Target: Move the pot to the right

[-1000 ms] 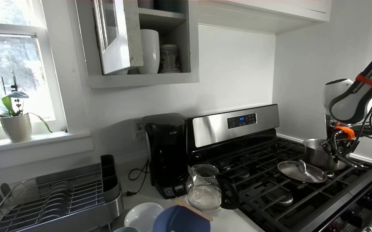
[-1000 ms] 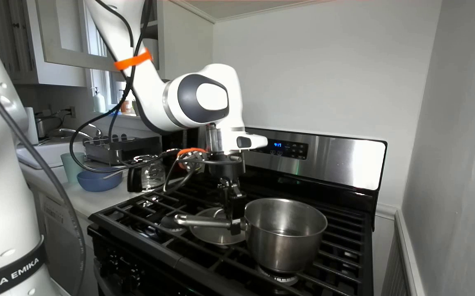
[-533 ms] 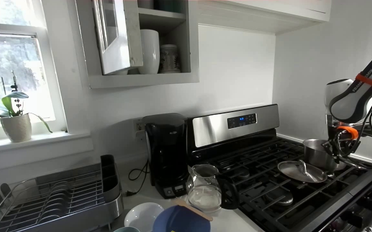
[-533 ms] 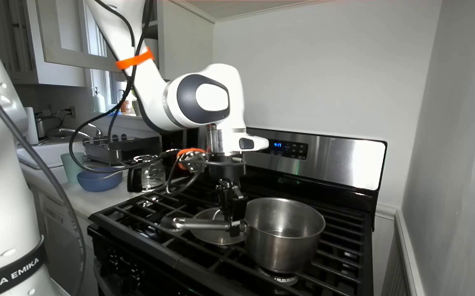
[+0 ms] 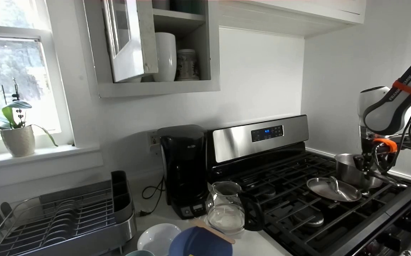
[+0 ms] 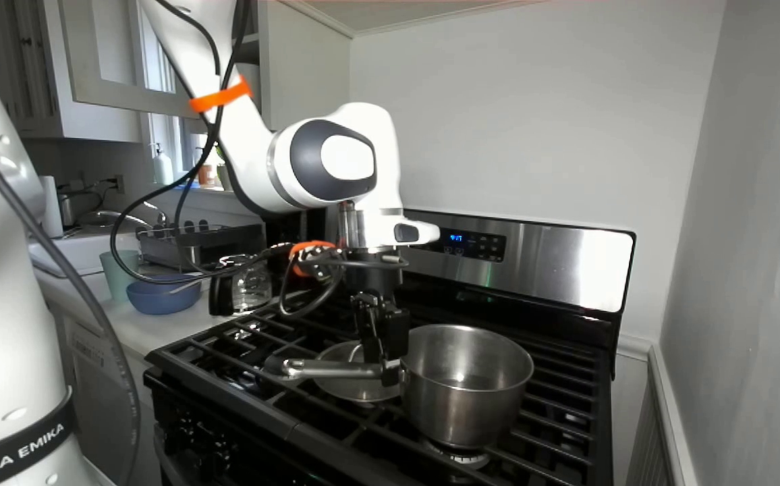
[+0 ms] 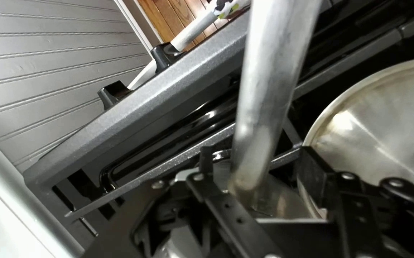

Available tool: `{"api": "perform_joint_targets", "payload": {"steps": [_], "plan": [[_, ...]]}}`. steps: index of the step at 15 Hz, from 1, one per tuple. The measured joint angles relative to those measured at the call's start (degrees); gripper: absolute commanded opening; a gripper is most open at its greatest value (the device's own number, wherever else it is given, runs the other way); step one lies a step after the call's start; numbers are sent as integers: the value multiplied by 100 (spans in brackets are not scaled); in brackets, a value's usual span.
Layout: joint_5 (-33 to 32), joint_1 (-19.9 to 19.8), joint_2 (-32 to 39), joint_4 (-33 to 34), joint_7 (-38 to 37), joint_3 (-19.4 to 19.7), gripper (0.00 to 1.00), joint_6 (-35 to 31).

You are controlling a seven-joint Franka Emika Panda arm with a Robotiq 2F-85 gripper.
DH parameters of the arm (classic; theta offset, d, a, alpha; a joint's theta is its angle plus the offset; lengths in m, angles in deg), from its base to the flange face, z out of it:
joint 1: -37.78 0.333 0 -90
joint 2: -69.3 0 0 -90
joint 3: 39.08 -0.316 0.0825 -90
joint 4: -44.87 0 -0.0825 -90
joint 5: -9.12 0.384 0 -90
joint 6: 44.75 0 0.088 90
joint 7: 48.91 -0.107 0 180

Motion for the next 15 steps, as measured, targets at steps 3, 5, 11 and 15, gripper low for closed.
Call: {"api": "perform_joint_targets", "payload": {"steps": [3, 5, 11, 15], "plan": [[56, 47, -146, 2, 75, 0, 100, 153], [217, 103, -350, 5, 161, -2, 100, 299], [1145, 437, -1604, 113, 241, -128, 100, 1084], [1893, 656, -2268, 471, 235, -247, 100, 1079]]}}
